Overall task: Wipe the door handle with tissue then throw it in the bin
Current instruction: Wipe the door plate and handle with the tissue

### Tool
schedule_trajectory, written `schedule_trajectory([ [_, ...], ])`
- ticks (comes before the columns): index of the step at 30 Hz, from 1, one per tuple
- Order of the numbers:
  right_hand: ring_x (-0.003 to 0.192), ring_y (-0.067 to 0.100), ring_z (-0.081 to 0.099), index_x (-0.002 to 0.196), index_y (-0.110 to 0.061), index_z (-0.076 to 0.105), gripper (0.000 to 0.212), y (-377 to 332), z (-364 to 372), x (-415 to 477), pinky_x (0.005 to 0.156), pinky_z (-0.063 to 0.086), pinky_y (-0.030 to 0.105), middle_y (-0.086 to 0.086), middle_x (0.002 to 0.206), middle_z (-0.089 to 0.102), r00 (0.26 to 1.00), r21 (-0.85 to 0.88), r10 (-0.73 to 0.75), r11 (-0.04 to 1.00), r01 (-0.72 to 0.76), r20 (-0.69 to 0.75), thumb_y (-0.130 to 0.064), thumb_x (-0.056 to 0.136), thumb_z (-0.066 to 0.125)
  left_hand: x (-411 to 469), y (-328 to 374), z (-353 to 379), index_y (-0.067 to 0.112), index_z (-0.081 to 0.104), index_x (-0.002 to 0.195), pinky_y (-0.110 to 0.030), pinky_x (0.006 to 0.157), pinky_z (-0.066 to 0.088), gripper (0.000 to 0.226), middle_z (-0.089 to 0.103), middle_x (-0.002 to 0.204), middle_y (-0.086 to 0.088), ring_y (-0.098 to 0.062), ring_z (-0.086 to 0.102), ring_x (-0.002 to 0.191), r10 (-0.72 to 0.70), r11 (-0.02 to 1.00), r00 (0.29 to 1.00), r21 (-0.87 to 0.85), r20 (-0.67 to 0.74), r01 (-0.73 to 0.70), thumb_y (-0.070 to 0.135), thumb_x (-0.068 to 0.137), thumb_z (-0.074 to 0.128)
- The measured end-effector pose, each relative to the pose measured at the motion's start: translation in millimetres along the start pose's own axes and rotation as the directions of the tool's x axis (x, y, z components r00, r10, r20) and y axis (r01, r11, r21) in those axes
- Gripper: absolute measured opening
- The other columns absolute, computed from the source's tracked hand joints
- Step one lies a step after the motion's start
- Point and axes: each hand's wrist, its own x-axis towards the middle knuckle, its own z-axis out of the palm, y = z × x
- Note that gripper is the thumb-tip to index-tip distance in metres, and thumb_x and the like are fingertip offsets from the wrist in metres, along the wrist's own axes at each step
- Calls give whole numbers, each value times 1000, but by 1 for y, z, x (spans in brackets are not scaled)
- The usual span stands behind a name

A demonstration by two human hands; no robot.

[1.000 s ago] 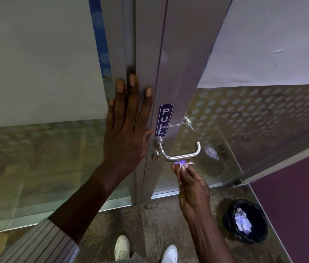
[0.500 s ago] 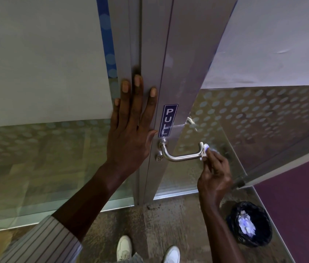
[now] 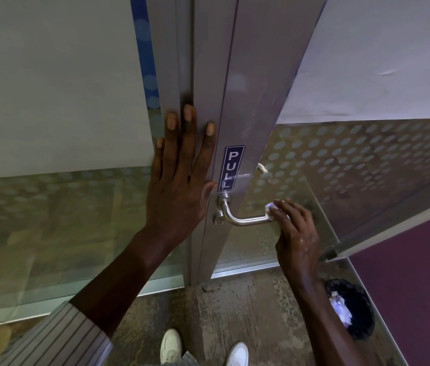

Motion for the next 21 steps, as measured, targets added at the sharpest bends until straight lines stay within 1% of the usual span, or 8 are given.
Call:
schedule_trajectory([
  [3,121,37,65,127,-6,78,55,-21,3,-17,97,51,30,14,129,75,1000,-13,4,1000,-4,-9,27,84,66,0,0,1,22,-10,176,-40,141,-14,130,-31,181,-5,-28,-30,170,5,1000,1000,-8,-4,-5,46,91,85],
  [4,120,36,64,129,-8,77,57,-27,5,-20,96,49,29,13,129,74,1000,-13,5,1000,-5,-14,26,84,68,0,0,1,22,-10,176,-40,141,-14,130,-31,181,-4,-28,-30,170,5,1000,1000,-6,-7,-5,47,91,85],
  [7,120,28,59,131,-12,77,62,-46,14,-23,88,55,42,10,130,75,1000,-13,-18,1000,18,-7,25,81,72,-1,0,2,22,-10,176,-41,141,-13,130,-30,181,-5,-28,-29,170,7,1000,1000,-1,-9,-7,48,91,85],
  [10,119,29,62,132,-10,76,56,-68,27,-22,88,52,43,10,131,75,996,-11,-85,996,85,23,17,86,59,-1,0,3,21,-8,177,-41,141,-13,128,-29,181,-6,-29,-28,170,7,1000,1000,-1,-9,-7,48,92,84],
  [12,114,31,65,133,-9,75,54,-78,34,-19,87,50,42,12,130,74,996,-22,-81,996,82,43,13,89,54,-1,-1,3,20,-7,177,-42,141,-13,125,-29,181,-6,-29,-29,170,12,1000,1000,-3,-10,-12,49,94,82],
  [14,110,33,67,136,-9,73,56,-83,39,-18,85,46,42,14,129,73,997,-43,-57,997,59,45,14,90,51,-1,-1,3,20,-7,176,-42,141,-13,123,-29,181,-6,-29,-29,170,14,1000,1000,0,-13,-14,50,95,80],
  [18,117,35,68,143,-13,69,63,-83,40,-25,90,46,42,16,133,72,995,-86,-78,993,82,56,14,101,31,-1,-2,4,19,-8,176,-42,141,-14,122,-30,181,-6,-29,-29,170,15,1000,1000,10,-21,-15,51,96,79],
  [21,123,34,65,143,-15,69,55,-70,38,-30,90,48,42,15,136,70,988,-71,-144,987,147,51,8,108,34,0,-2,4,19,-8,176,-42,141,-15,123,-29,181,-6,-29,-29,170,18,1000,1000,9,-26,-18,50,95,80],
])
